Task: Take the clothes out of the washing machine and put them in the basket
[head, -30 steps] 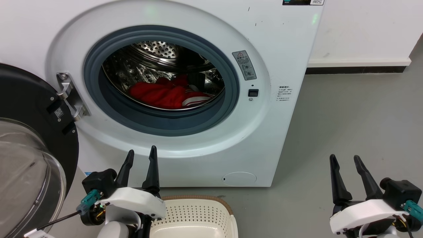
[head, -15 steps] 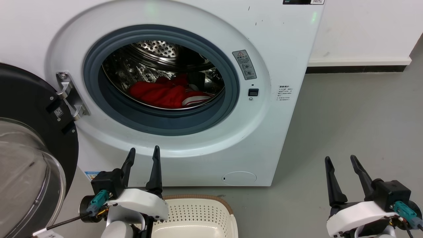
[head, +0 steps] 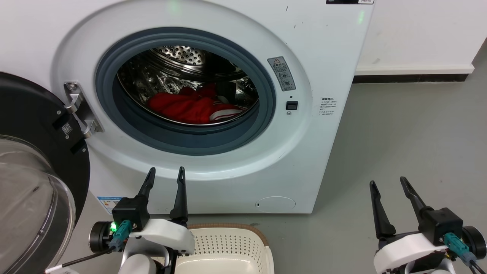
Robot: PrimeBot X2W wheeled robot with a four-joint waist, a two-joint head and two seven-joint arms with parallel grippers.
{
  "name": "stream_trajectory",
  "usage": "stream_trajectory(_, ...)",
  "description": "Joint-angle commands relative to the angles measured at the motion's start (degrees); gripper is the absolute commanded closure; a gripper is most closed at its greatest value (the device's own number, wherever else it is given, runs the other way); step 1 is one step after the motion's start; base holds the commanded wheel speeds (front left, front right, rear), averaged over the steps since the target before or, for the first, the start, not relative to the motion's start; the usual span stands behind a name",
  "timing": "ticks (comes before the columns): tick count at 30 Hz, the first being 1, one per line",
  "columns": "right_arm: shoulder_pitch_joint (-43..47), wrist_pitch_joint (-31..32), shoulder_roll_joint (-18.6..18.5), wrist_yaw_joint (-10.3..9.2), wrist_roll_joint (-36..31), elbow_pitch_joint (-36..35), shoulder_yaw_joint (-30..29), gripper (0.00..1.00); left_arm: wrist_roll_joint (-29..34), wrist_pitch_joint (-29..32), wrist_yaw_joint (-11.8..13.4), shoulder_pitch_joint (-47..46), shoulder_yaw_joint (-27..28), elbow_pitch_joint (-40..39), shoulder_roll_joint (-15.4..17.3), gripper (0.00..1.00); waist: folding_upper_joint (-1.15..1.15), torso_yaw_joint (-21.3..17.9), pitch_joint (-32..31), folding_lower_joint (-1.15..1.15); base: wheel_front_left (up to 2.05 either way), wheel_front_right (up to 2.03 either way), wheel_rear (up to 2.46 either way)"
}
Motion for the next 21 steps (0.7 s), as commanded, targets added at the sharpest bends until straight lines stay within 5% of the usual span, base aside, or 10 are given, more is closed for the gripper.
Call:
stream_trajectory(1,0.5,-0.5,0.0,-0.02,-1.3,-0.3,0.1,0.00,1.2,-0.6,0.1,-0.6,0.0,-0.1,0.1,0.00,0.00,0.0,0.0,0.00,0.00,0.00,0.00)
stream_trajectory(21,0.4,-0.8,0.0,-0.02,-3.7,0.0,0.6,0.00,3.3,-1.4,0.8,-0.7,0.1,0.7,0.1,0.00,0.00,-0.2,0.3,0.00,0.00,0.00,0.00)
